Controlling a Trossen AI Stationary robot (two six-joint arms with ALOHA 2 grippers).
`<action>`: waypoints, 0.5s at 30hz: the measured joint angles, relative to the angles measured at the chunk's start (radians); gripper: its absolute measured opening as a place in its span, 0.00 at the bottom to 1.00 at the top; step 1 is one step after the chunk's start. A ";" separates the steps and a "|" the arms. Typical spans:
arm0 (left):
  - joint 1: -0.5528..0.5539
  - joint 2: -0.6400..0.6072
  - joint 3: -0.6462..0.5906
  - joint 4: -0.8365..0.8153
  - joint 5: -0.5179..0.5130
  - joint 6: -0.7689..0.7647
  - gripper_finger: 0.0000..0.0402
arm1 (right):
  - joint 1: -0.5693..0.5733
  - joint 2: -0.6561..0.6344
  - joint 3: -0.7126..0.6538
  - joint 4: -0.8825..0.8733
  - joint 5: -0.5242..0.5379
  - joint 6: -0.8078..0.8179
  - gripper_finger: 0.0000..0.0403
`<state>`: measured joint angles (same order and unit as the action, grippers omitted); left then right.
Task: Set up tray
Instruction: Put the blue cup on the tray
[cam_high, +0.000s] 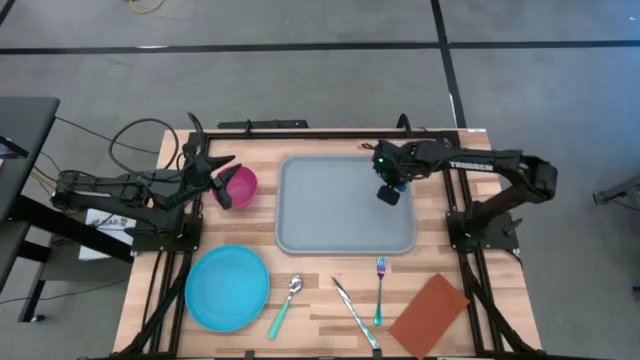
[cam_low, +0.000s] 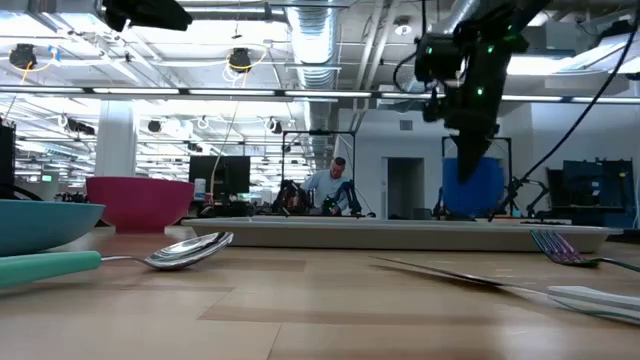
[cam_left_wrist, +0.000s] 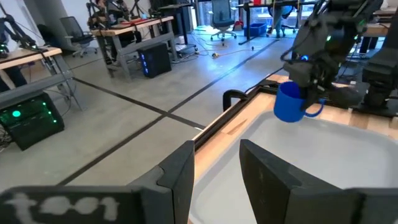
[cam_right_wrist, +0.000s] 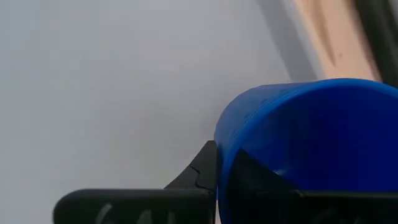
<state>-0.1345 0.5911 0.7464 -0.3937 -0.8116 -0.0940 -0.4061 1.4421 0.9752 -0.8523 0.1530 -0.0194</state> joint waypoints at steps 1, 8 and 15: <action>0.000 0.000 0.000 -0.001 0.000 0.000 0.30 | -0.005 0.016 0.000 -0.005 -0.001 -0.027 0.01; 0.000 0.000 0.000 -0.001 0.002 0.000 0.30 | -0.046 0.097 0.000 -0.003 0.003 -0.167 0.01; 0.000 0.000 0.000 -0.002 0.003 0.000 0.30 | -0.071 0.135 0.000 0.014 0.003 -0.244 0.07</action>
<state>-0.1345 0.5911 0.7464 -0.3954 -0.8085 -0.0940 -0.4775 1.5766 0.9752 -0.8386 0.1562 -0.2634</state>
